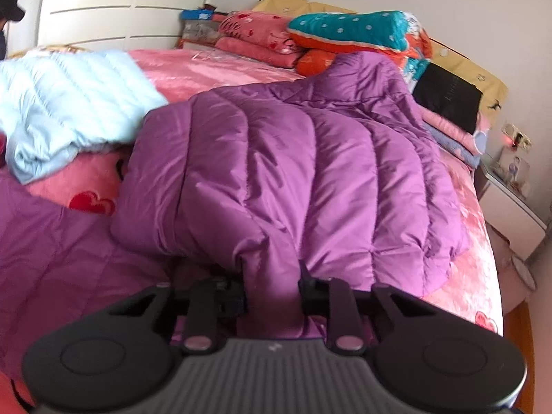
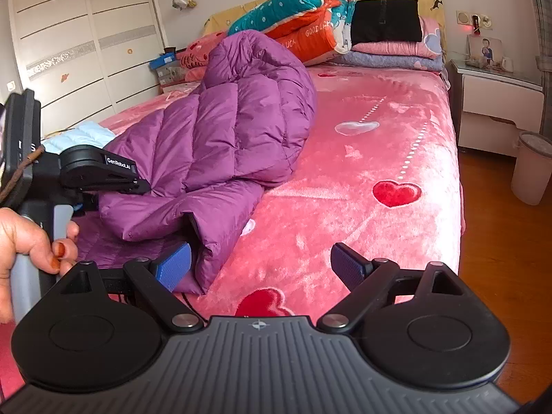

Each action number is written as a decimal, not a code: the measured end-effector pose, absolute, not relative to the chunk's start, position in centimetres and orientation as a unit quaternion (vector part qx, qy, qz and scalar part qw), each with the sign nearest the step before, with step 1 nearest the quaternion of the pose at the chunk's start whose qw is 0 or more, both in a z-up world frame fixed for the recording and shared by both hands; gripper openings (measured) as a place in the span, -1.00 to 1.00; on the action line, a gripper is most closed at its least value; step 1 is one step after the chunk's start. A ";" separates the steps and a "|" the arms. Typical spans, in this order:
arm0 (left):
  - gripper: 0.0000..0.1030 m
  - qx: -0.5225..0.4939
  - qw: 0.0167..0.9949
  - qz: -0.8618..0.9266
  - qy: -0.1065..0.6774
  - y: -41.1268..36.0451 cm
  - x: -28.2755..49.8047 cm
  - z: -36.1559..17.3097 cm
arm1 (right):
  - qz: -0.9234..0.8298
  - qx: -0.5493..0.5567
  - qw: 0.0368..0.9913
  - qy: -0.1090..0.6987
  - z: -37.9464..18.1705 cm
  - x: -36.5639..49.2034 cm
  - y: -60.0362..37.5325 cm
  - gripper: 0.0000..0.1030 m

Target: Fold large clothes

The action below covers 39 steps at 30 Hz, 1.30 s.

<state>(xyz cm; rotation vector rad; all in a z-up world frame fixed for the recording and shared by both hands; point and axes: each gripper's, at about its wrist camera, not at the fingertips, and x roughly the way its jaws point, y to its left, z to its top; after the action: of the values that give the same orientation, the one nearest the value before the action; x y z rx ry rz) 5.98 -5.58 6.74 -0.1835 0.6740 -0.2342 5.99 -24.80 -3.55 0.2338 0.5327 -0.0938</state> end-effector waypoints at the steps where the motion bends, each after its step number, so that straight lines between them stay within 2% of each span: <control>1: -0.61 -0.087 0.933 -0.118 0.328 -5.6 5.8 6.9 | -0.047 0.115 0.957 0.264 -3.6 6.0 -24.8 1.00; 8: -0.72 -0.051 0.937 -0.150 0.310 -6.3 4.2 8.4 | -0.051 0.109 0.955 0.270 -3.8 5.9 -24.9 1.00; 27: -0.81 -0.016 0.931 -0.227 0.284 -8.7 -0.4 12.5 | -0.086 0.111 0.955 0.263 -4.0 4.4 -27.0 1.00; 39: -0.86 -0.007 0.919 -0.289 0.269 -9.1 -5.3 15.5 | -0.047 0.126 0.956 0.261 -4.3 3.1 -26.4 1.00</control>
<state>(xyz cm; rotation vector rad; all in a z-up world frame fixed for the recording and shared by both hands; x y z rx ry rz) -5.32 -9.13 15.55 -0.0150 0.5537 -0.5941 3.13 -26.36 -4.32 0.2556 0.5303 -0.0951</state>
